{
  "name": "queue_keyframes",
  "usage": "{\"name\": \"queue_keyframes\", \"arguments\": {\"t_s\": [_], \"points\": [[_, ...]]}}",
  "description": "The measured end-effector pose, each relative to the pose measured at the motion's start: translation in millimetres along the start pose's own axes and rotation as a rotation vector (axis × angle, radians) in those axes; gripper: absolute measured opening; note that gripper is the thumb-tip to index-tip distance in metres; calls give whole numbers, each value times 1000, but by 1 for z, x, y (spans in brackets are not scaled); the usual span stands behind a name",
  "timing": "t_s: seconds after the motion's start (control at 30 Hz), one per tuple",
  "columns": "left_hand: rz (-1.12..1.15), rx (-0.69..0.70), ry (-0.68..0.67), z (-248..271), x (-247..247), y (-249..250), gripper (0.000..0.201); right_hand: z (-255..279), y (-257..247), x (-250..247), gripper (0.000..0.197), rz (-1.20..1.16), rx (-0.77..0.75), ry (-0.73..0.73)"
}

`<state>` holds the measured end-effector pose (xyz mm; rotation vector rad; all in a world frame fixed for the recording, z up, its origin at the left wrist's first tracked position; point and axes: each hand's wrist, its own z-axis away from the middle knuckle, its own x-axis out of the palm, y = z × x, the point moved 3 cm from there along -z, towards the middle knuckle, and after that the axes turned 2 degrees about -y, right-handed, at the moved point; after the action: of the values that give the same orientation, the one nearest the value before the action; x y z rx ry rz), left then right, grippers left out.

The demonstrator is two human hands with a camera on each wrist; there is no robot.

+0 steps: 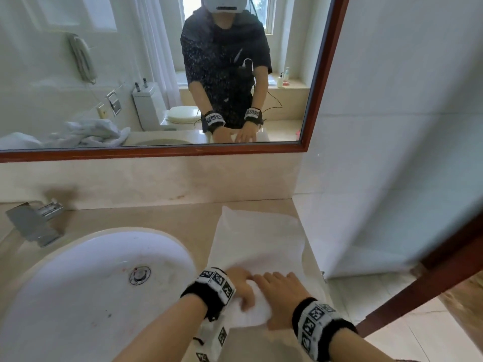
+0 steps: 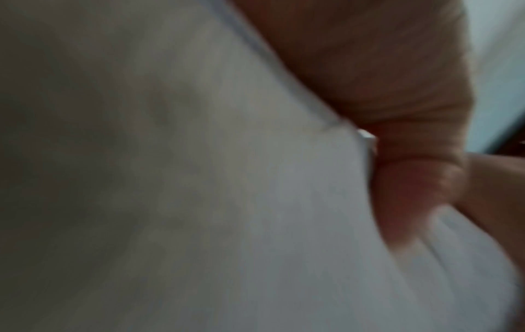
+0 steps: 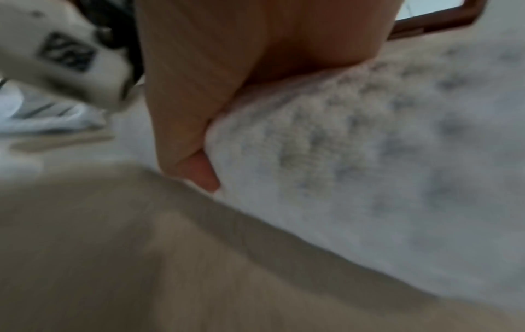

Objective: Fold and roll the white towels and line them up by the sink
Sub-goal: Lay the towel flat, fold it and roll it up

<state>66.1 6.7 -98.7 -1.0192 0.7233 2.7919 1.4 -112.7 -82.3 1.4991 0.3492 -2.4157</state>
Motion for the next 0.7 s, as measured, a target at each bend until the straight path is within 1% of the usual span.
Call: {"name": "queue_keyframes", "arguments": {"t_s": [0.03, 0.07, 0.13, 0.17, 0.2, 0.23, 0.27, 0.3, 0.33, 0.37, 0.4, 0.43, 0.47, 0.5, 0.53, 0.57, 0.6, 0.63, 0.67, 0.7], "points": [[-51, 37, 51, 5, -1, 3, 63, -5, 2, -7, 85, -54, 11, -26], [-156, 53, 134, 13, -3, 7, 65, -10, 5, -14, 82, -122, 39, -70], [-406, 84, 333, 27, -2, 10, 66, -20, 16, -24, 79, -285, 141, -163], [-487, 87, 368, 31, 0, 9, 70, -24, 23, -27, 80, -371, 185, -186], [-549, 77, 359, 34, 6, 9, 75, -27, 27, -27, 81, -436, 201, -185], [-597, 55, 341, 33, 11, 7, 77, -29, 28, -28, 81, -464, 190, -165], [-641, 39, 348, 29, 13, 7, 73, -29, 27, -26, 80, -437, 155, -126], [-636, 20, 363, 25, 11, 7, 65, -27, 24, -25, 80, -354, 106, -72], [-579, -2, 351, 23, 4, 11, 56, -24, 21, -22, 80, -240, 61, -6], [-516, 4, 363, 19, -7, 17, 49, -21, 18, -19, 82, -138, 26, 65], [-474, 9, 337, 17, -19, 19, 39, -17, 16, -15, 87, -72, 17, 116], [-414, 3, 288, 10, -26, 17, 28, -15, 17, -13, 94, -36, 32, 144], [-345, -13, 232, 9, -33, 20, 23, -14, 21, -11, 98, -21, 60, 149], [-323, -36, 173, -2, -32, 9, 25, -15, 24, -11, 98, -12, 83, 131], [-259, -76, 102, -9, -28, 1, 33, -17, 28, -13, 95, -8, 91, 97], [-186, -92, 78, -21, -22, -8, 44, -21, 31, -16, 89, -12, 84, 61], [-161, -74, 75, -21, -18, -9, 56, -26, 34, -19, 83, -32, 70, 26], [-179, -36, 113, -21, -15, -8, 63, -30, 37, -23, 80, -66, 67, -17], [-235, 11, 170, -10, -14, -2, 65, -35, 41, -27, 80, -107, 80, -59], [-312, 62, 259, -5, -10, 1, 69, -40, 44, -30, 81, -150, 106, -94]]}}
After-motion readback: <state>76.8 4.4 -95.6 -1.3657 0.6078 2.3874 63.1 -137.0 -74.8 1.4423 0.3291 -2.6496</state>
